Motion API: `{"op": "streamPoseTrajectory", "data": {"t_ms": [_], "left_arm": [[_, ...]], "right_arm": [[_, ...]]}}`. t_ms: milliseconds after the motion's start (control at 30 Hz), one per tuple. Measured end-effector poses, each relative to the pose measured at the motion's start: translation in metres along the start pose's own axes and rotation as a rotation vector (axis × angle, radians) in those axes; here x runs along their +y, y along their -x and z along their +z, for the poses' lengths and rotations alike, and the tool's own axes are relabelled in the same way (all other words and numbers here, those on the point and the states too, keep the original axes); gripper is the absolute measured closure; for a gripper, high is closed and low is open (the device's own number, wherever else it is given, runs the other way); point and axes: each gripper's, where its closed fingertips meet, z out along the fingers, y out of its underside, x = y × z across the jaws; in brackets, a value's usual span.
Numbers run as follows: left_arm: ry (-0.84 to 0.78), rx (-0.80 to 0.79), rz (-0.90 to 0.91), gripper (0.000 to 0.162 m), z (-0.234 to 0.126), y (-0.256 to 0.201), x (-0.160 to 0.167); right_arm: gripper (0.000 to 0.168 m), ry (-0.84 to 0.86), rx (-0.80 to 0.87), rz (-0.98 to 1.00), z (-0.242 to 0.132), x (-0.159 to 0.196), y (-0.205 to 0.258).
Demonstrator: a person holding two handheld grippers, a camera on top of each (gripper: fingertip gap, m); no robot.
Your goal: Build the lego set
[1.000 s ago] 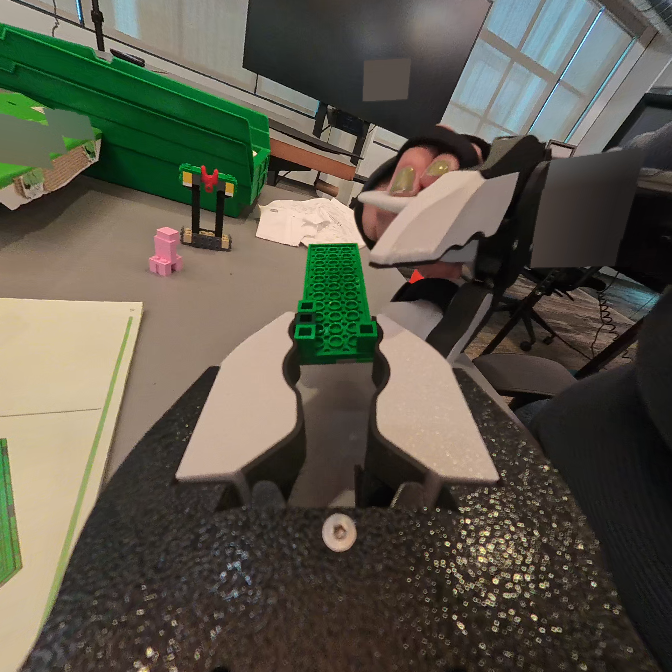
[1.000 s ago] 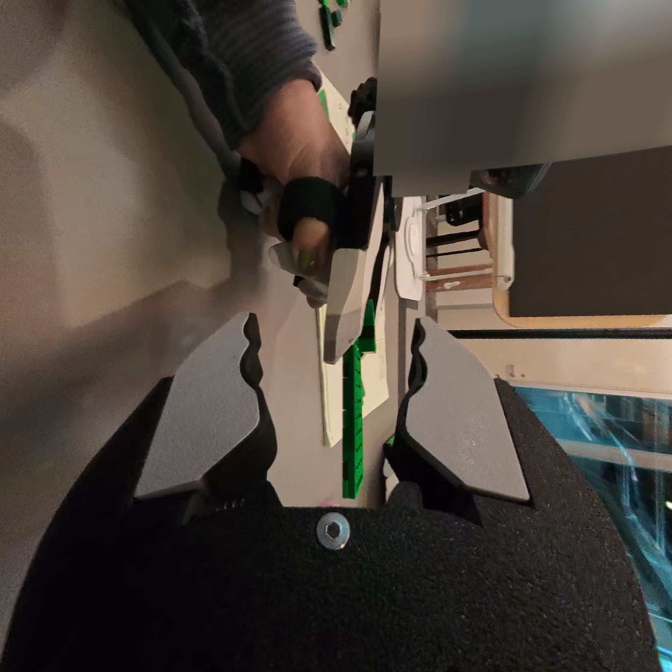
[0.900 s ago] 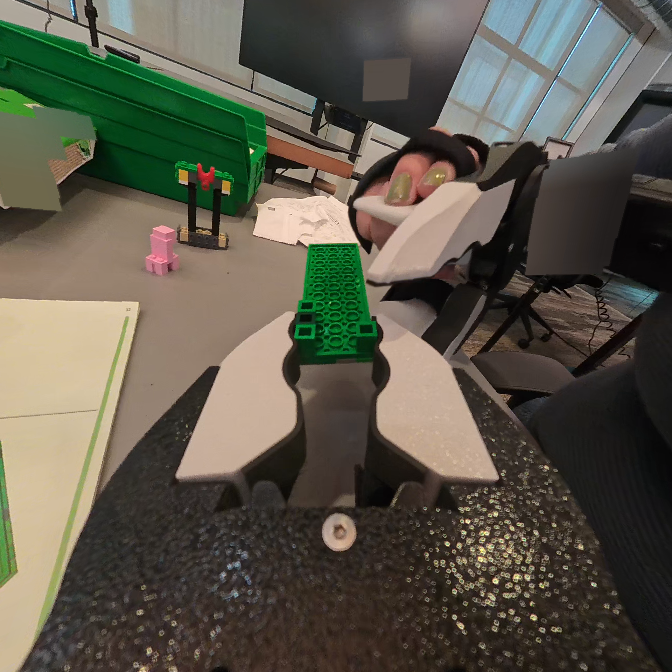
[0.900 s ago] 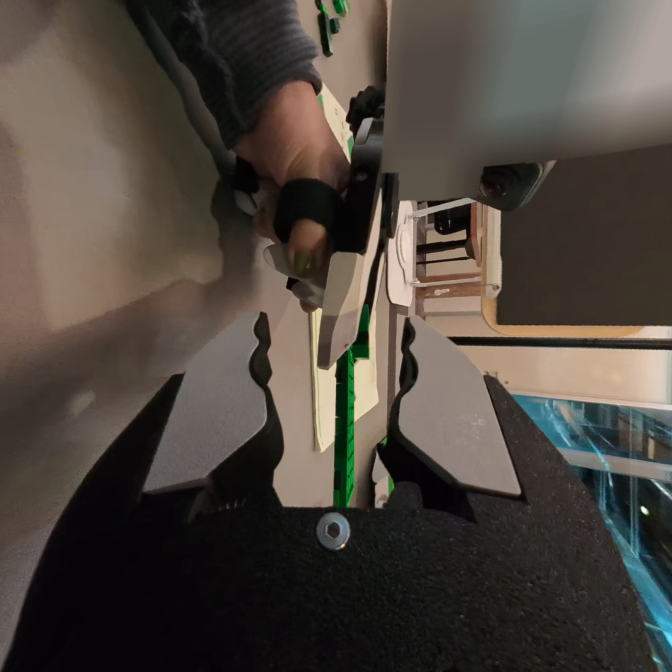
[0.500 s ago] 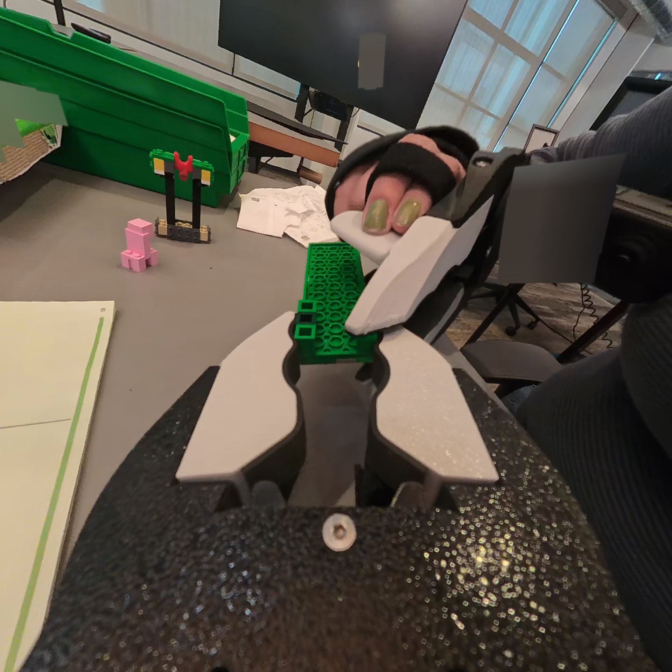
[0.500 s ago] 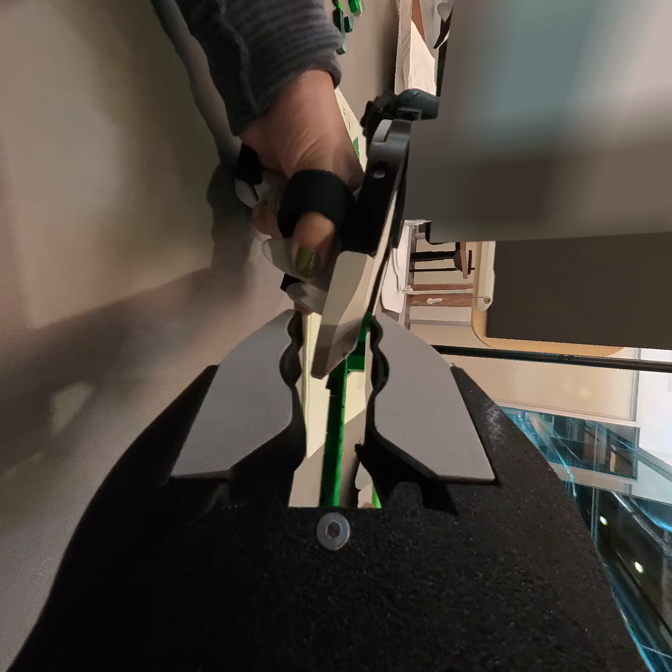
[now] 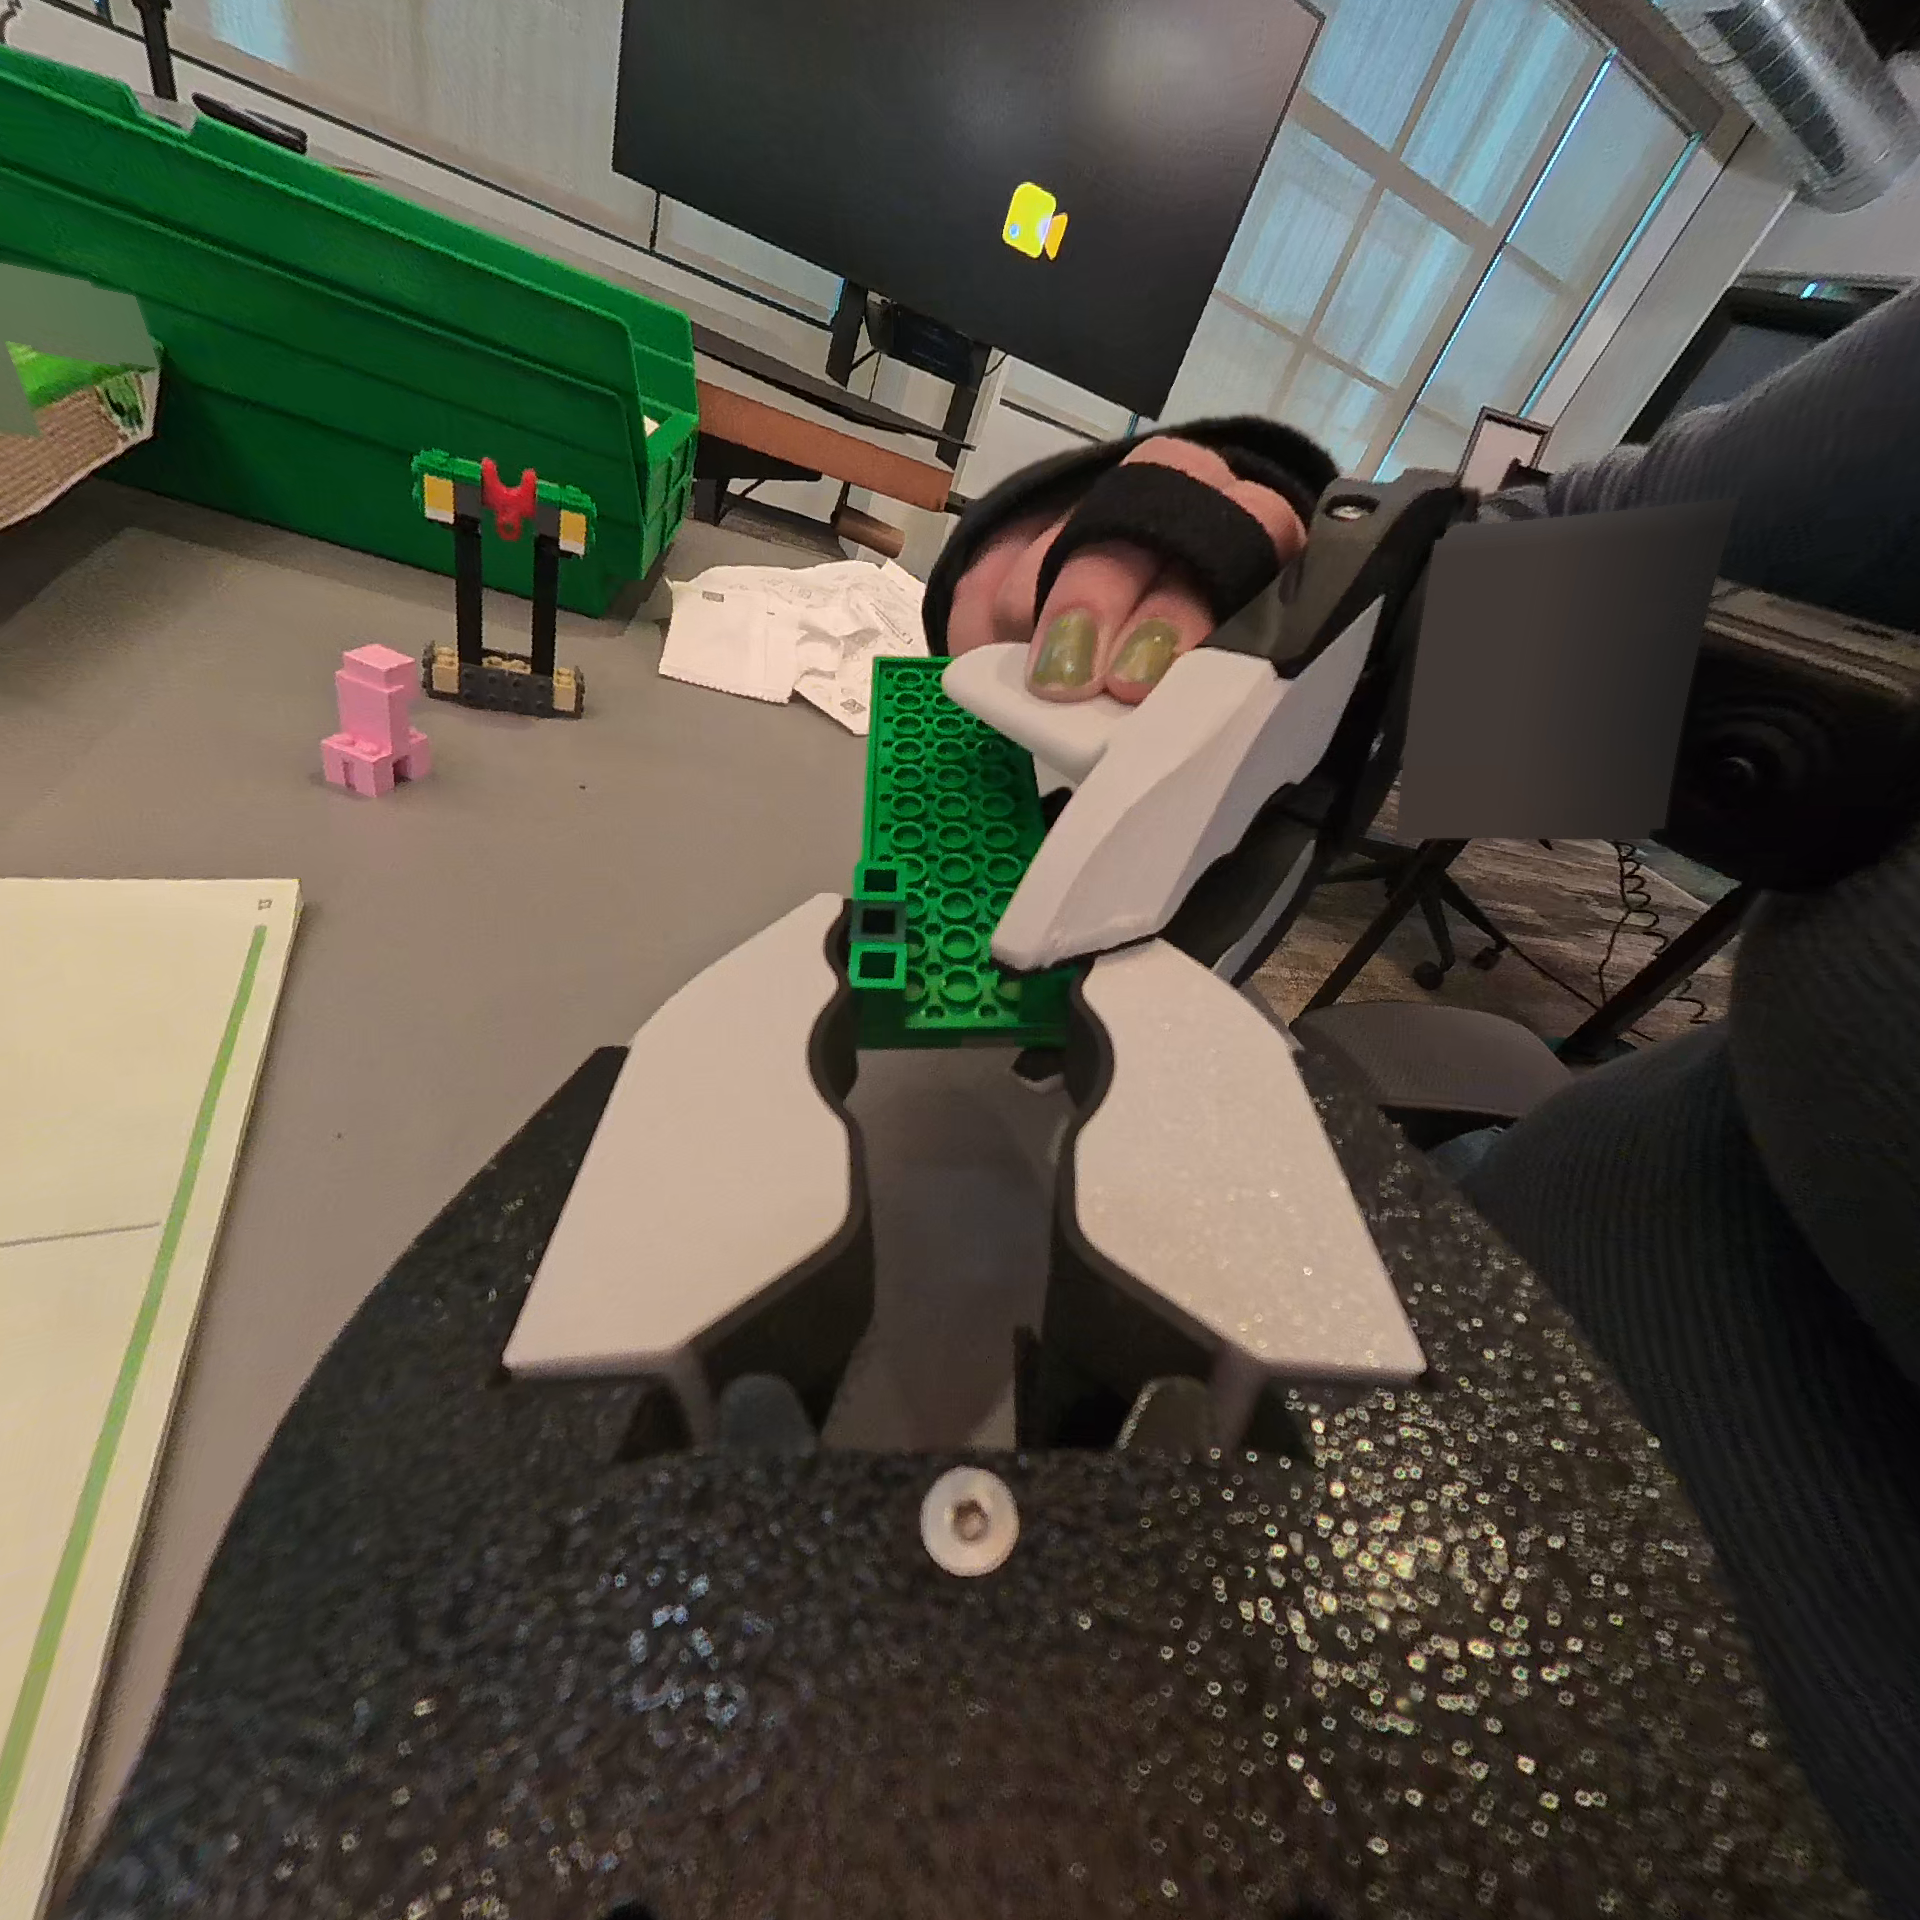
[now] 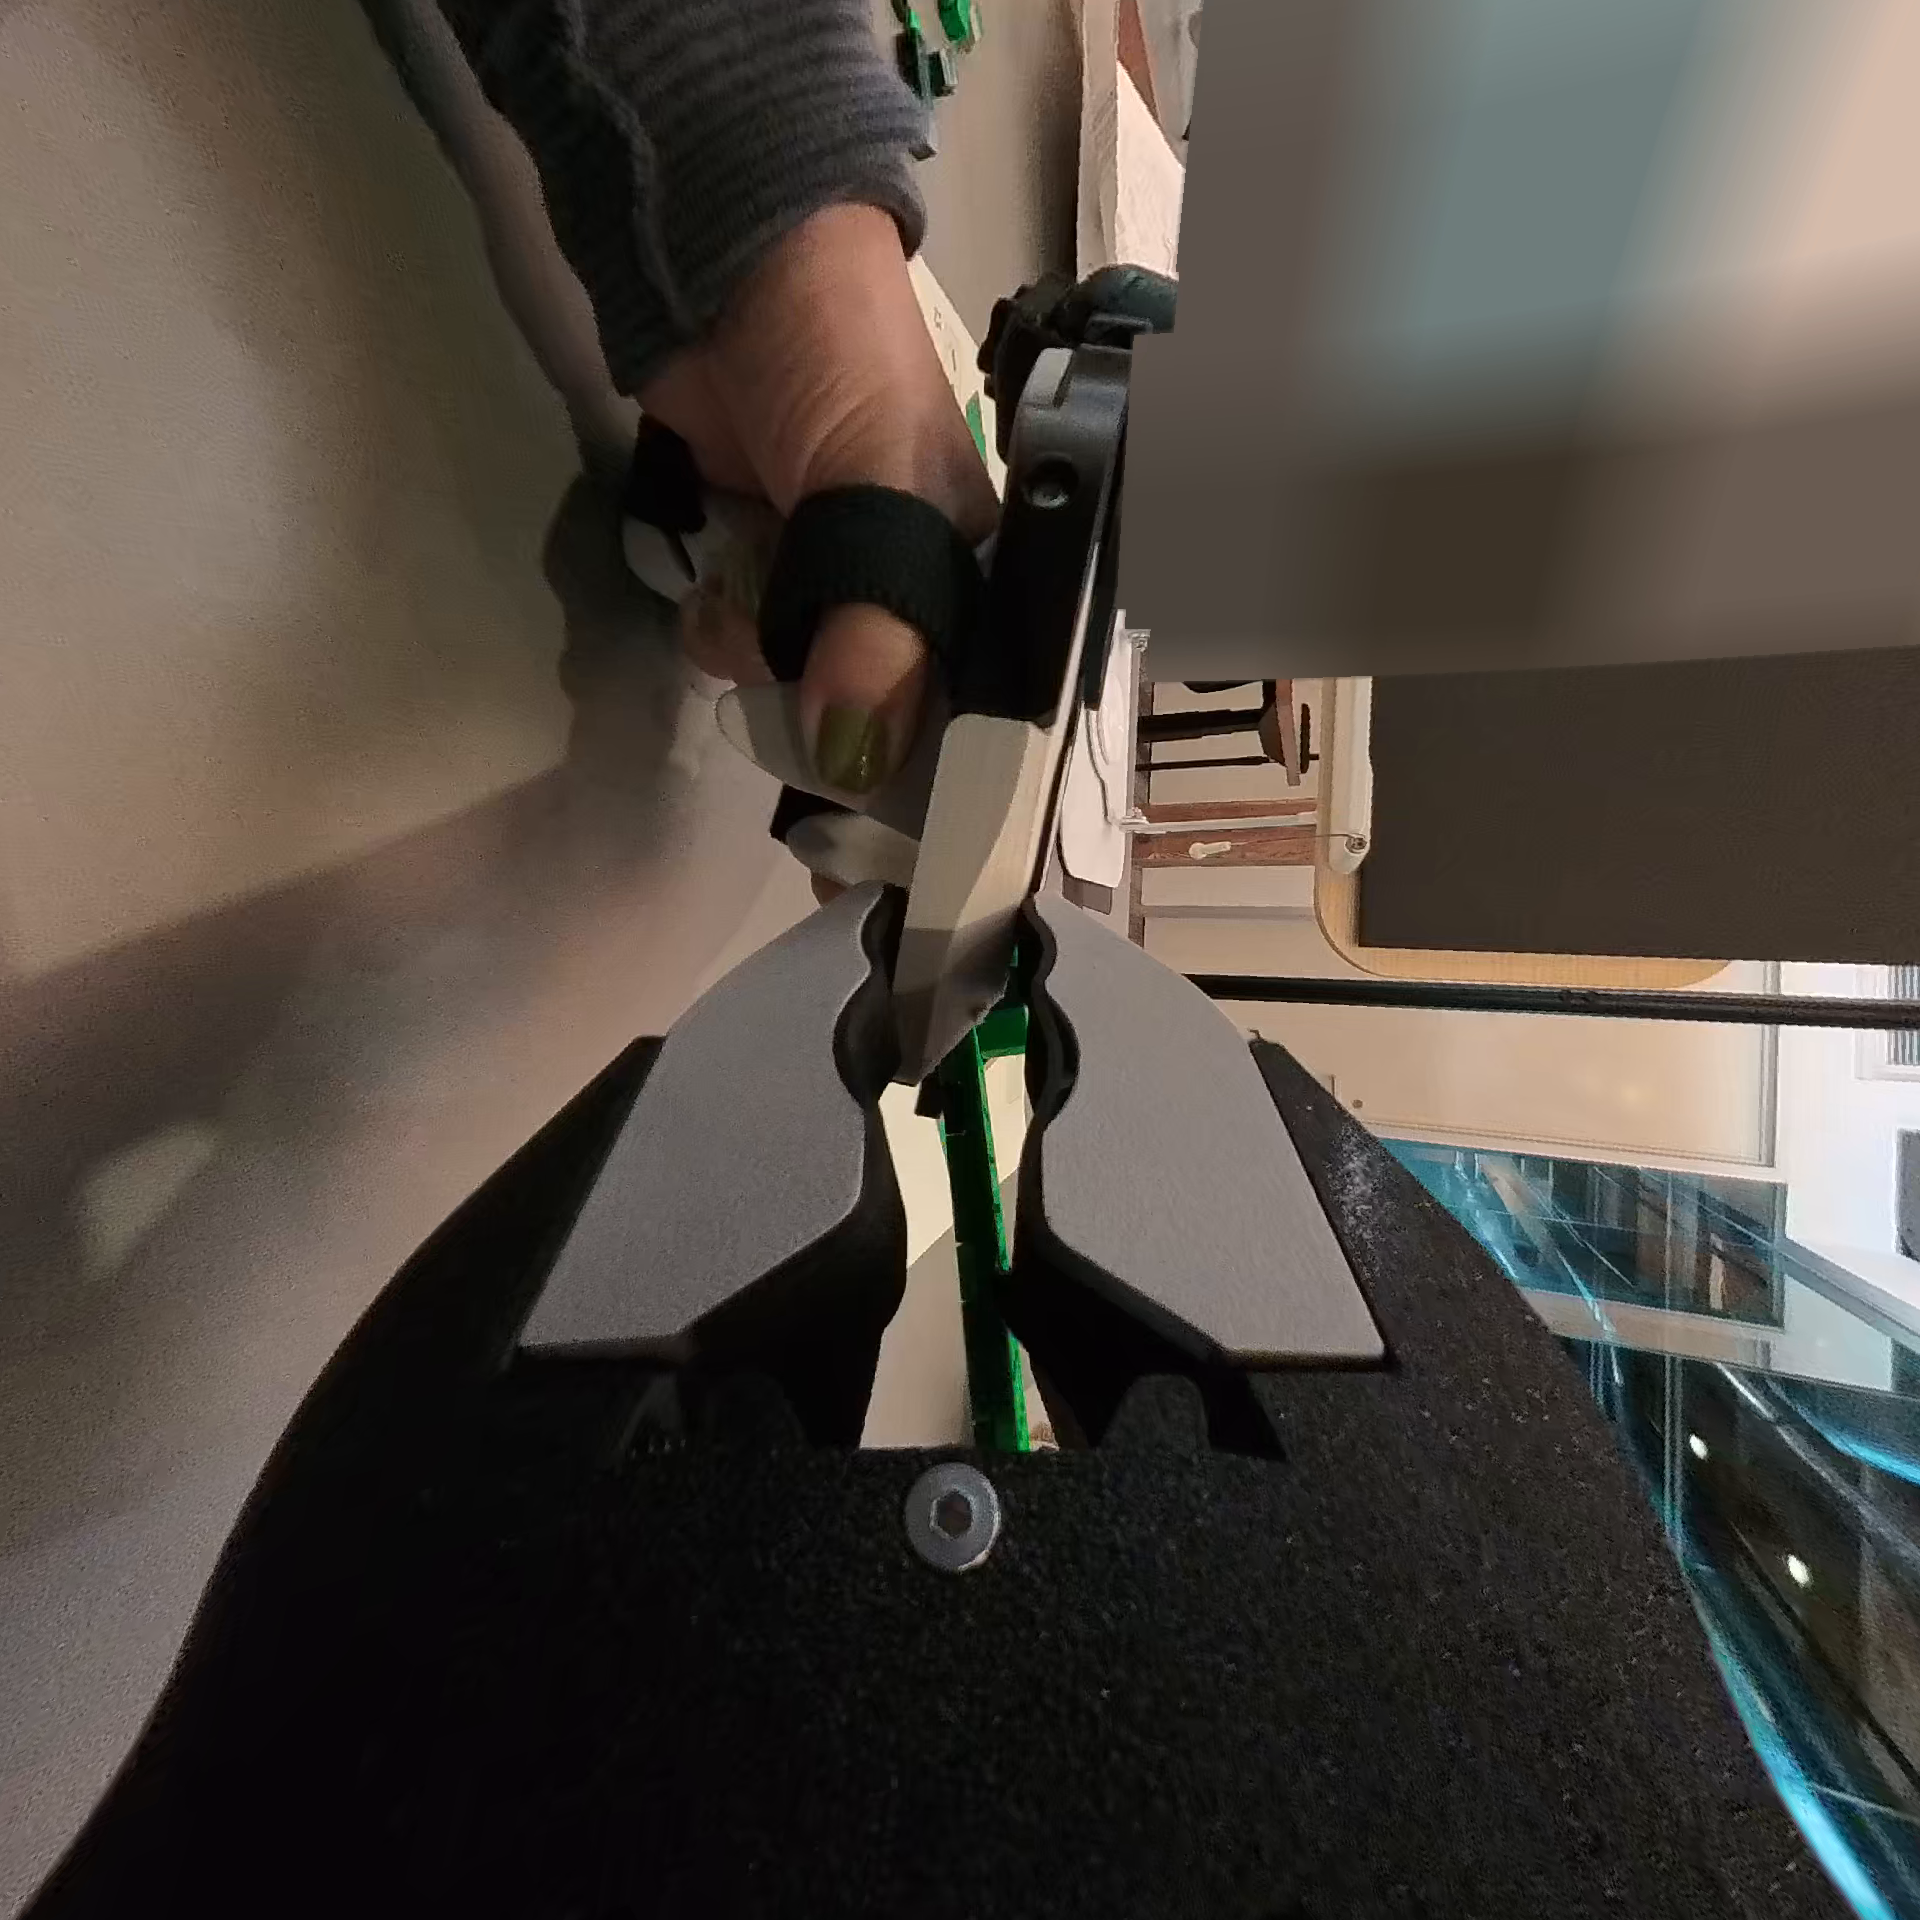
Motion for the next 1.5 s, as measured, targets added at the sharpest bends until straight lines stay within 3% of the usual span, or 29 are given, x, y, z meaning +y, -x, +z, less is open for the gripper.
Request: {"op": "streamPoseTrajectory", "data": {"t_ms": [267,533,733,767,867,1167,1333,1500], "left_arm": [[-0.029,-0.027,0.03,0.116,-0.002,0.002,-0.007],[0.003,-0.01,-0.024,0.112,-0.003,0.005,0.0],[0.005,-0.029,-0.061,0.092,-0.008,0.012,0.0],[-0.015,-0.003,-0.078,0.083,-0.011,0.01,-0.003],[-0.099,0.015,-0.13,0.082,-0.026,0.015,-0.015],[-0.185,-0.101,-0.105,0.088,-0.065,0.039,-0.027],[-0.144,-0.151,-0.066,0.09,-0.069,0.044,-0.022],[-0.096,-0.15,-0.024,0.091,-0.065,0.042,-0.016]], "right_arm": [[0.15,-0.057,0.042,0.175,-0.002,-0.003,-0.006],[0.15,-0.064,0.059,0.181,0.001,-0.002,-0.003],[0.151,-0.079,0.093,0.222,0.003,-0.005,-0.005],[0.15,-0.07,0.115,0.224,0.002,-0.003,-0.008],[0.142,-0.031,0.167,0.225,-0.003,0.006,-0.013],[0.146,-0.004,0.128,0.333,-0.01,0.019,-0.004],[0.147,-0.015,-0.088,0.493,-0.008,0.019,0.022],[0.113,-0.005,-0.466,0.714,-0.009,0.026,0.05]]}}
